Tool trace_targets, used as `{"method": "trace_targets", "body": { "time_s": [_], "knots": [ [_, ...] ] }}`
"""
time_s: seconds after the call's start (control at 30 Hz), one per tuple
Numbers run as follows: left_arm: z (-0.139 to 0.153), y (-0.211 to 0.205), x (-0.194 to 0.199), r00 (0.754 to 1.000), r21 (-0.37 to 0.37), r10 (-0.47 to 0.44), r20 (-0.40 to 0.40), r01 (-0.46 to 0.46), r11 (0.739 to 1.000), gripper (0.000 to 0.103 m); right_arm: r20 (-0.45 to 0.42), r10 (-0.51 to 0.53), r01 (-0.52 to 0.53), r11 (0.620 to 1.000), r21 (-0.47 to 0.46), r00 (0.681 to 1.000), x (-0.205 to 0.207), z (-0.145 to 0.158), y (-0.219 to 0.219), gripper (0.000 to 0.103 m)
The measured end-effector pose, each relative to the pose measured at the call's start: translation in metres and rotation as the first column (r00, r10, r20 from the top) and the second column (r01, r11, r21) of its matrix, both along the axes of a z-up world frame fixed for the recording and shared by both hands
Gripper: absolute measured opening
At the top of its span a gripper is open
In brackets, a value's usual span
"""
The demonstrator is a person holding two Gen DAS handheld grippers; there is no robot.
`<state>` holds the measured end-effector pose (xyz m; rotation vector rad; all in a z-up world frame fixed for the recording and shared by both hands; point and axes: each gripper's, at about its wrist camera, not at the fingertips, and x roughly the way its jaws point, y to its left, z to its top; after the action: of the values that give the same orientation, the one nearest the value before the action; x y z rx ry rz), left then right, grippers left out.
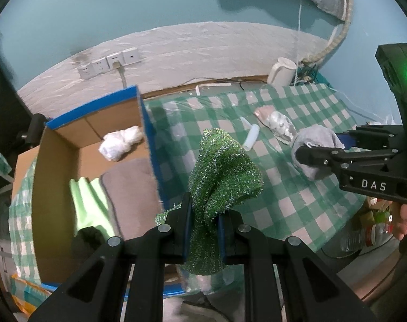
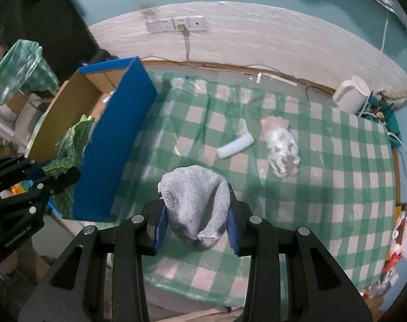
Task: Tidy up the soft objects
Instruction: 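Carry the grey sock and green scrubber over the cardboard box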
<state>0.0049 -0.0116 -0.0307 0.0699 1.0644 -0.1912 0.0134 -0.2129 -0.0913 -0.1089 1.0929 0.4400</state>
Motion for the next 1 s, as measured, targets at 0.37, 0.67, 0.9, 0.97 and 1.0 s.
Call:
{"method": "trace_targets", "body": {
  "time_s": [0.37, 0.67, 0.9, 0.97, 1.0],
  "knots": [
    [0.005, 0.046, -0.002, 0.997, -0.010, 0.082, 0.009, -0.081, 0.997, 0.016, 0.023, 0.074, -0.074, 0.997, -0.006, 0.997, 0.001, 0.019, 0.055, 0.036],
    [0.004, 0.086, -0.005, 0.988, -0.001, 0.152, 0.016, -0.152, 0.988, 0.016, 0.023, 0.135, -0.135, 0.991, -0.015, 0.991, 0.002, 0.023, 0.101, 0.036],
    [-0.002, 0.120, -0.006, 0.977, -0.013, 0.215, 0.000, -0.215, 0.977, 0.016, 0.014, 0.175, -0.175, 0.984, -0.018, 0.984, 0.005, 0.019, 0.134, 0.036],
    [-0.005, 0.129, -0.005, 0.973, -0.016, 0.230, -0.007, -0.230, 0.973, 0.016, 0.013, 0.191, -0.191, 0.981, -0.019, 0.982, 0.005, 0.019, 0.144, 0.036],
    [-0.006, 0.133, -0.005, 0.971, -0.018, 0.237, -0.010, -0.237, 0.971, 0.016, 0.012, 0.199, -0.199, 0.980, -0.019, 0.980, 0.004, 0.018, 0.149, 0.036]
  ]
}}
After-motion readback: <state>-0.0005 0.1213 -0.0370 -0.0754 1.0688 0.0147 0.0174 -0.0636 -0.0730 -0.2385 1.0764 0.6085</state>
